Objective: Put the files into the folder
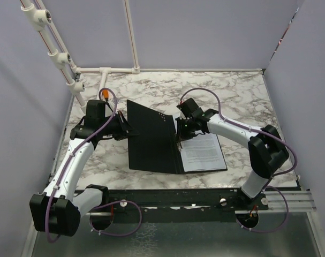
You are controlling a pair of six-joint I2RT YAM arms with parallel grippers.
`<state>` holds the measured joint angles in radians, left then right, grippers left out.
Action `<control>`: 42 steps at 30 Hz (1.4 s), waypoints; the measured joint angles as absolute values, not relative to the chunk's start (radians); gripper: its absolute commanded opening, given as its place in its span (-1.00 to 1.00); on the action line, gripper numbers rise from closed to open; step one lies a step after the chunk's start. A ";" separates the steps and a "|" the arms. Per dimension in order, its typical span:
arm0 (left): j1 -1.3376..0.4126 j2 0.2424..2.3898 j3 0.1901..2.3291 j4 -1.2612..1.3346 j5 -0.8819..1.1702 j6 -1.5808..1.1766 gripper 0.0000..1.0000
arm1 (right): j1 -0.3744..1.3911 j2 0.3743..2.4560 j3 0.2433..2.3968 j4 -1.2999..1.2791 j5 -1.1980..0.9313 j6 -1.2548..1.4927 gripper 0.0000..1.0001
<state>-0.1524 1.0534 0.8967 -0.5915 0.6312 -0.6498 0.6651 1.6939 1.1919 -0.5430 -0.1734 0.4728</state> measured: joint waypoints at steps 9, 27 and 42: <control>-0.152 1.070 0.960 -0.755 0.544 -0.512 -1.00 | 0.721 1.758 1.212 -0.498 -0.173 0.532 -0.42; -0.208 1.121 1.124 -0.955 0.346 -0.379 -1.00 | 0.710 1.606 1.203 -0.561 0.051 0.473 0.26; -0.281 1.169 1.274 -1.078 0.162 -0.333 -1.00 | 0.514 1.439 0.883 -0.501 -0.076 0.448 0.56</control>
<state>-0.2810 1.1687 1.2739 -1.0779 0.1619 -0.3328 0.5140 1.4395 0.8833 -0.5007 -0.0761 0.4477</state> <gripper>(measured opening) 0.009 0.748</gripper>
